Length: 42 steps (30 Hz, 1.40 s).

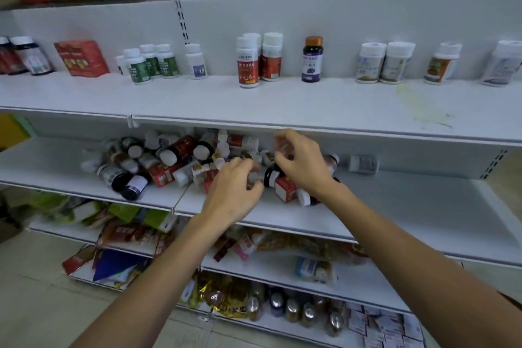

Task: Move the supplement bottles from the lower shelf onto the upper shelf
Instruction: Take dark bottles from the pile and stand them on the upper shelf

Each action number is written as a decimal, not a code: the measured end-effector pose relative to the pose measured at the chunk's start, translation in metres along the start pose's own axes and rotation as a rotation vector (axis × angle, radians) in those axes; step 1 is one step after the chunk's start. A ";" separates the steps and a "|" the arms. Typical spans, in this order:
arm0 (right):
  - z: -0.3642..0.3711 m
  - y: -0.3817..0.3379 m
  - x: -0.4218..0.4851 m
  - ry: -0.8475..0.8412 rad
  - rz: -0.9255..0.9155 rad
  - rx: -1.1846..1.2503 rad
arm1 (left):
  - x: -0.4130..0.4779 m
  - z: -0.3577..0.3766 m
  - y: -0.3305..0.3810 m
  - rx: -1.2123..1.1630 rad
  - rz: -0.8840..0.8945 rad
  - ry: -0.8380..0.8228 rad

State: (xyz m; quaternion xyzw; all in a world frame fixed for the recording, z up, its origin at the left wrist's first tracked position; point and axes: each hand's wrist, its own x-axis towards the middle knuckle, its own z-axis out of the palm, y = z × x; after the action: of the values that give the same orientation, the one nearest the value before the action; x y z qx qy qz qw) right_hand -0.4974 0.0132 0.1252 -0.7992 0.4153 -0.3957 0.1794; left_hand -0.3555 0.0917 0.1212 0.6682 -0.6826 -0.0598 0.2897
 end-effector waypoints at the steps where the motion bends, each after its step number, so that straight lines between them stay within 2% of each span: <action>1: 0.003 0.011 -0.004 -0.030 0.053 -0.003 | 0.000 0.009 -0.003 -0.004 -0.005 -0.016; 9: 0.009 0.103 -0.017 -0.091 0.379 -0.041 | 0.019 0.084 -0.034 0.036 -0.055 -0.155; 13: 0.017 0.149 -0.016 -0.158 0.442 -0.148 | 0.050 0.118 -0.061 0.160 -0.013 -0.196; 16: 0.026 0.182 -0.016 -0.263 0.384 -0.273 | 0.079 0.142 -0.083 0.247 0.015 -0.184; 21: 0.043 0.221 -0.019 -0.372 0.145 -0.369 | 0.126 0.179 -0.107 0.347 0.084 -0.138; 25: 0.046 0.233 -0.017 -0.362 0.043 -0.504 | 0.142 0.200 -0.116 0.546 0.130 -0.184; 29: 0.039 0.238 -0.014 -0.309 0.023 -0.497 | 0.151 0.200 -0.115 0.679 0.189 -0.151; 32: 0.029 0.234 -0.012 -0.248 0.083 -0.410 | 0.152 0.189 -0.119 0.593 0.236 -0.018; 35: 0.028 0.210 -0.003 -0.107 0.092 -0.345 | 0.147 0.172 -0.115 0.446 0.254 0.130; 38: 0.037 0.171 0.012 -0.112 0.204 -0.165 | 0.129 0.138 -0.095 0.137 0.100 0.244; 40: 0.045 0.144 0.018 -0.198 0.299 0.040 | 0.110 0.111 -0.089 -0.094 -0.068 0.202; 42: 0.056 0.118 0.020 -0.222 0.379 0.243 | 0.086 0.084 -0.094 -0.240 -0.126 0.180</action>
State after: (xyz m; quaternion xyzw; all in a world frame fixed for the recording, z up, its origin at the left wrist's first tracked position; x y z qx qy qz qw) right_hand -0.5087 -0.0747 0.0277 -0.7183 0.4846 -0.3117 0.3898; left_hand -0.3076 -0.0245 0.0352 0.6729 -0.5988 -0.0987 0.4230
